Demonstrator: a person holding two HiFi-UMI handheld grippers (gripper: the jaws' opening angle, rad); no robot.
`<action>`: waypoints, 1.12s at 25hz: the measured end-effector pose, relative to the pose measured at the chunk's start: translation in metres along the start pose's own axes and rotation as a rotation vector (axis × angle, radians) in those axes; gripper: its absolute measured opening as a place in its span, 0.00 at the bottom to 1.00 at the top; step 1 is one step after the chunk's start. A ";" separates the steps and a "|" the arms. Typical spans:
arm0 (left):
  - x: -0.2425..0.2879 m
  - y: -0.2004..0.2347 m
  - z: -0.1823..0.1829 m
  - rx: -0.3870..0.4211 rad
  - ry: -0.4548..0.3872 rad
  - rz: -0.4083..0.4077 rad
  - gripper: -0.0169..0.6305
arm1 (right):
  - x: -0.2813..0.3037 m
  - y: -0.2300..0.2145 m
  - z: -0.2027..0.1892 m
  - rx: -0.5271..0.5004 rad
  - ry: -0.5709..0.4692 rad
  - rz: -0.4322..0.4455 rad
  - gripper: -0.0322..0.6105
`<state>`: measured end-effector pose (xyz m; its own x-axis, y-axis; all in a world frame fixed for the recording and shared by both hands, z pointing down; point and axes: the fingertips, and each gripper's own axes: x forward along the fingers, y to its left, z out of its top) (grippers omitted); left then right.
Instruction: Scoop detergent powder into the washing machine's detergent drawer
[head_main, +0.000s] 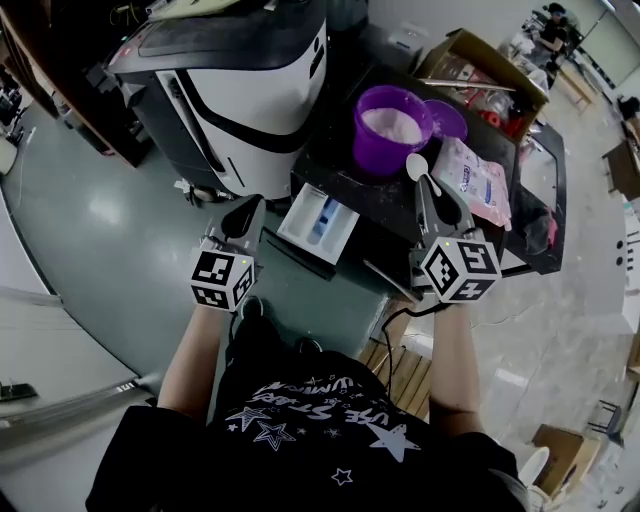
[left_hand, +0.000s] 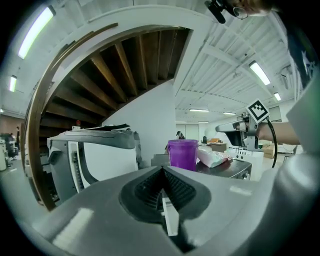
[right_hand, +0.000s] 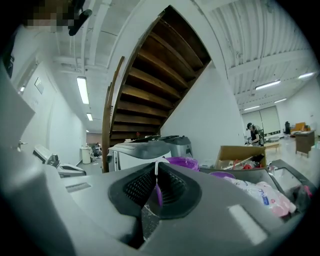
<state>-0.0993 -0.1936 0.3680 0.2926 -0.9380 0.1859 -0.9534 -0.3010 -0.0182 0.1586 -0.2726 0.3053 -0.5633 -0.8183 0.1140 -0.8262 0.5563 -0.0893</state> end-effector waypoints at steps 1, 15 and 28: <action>0.006 0.002 0.001 0.006 0.000 -0.014 0.03 | 0.004 -0.001 0.006 -0.010 -0.008 -0.003 0.11; 0.127 0.058 0.022 0.025 0.012 -0.286 0.03 | 0.102 -0.022 0.025 -0.322 0.337 -0.065 0.11; 0.195 0.073 0.023 0.051 0.048 -0.501 0.03 | 0.164 -0.049 -0.019 -0.516 0.823 0.026 0.11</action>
<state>-0.1096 -0.4028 0.3801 0.7085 -0.6675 0.2291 -0.6916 -0.7213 0.0368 0.1065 -0.4314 0.3470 -0.2506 -0.5568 0.7919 -0.6056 0.7284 0.3204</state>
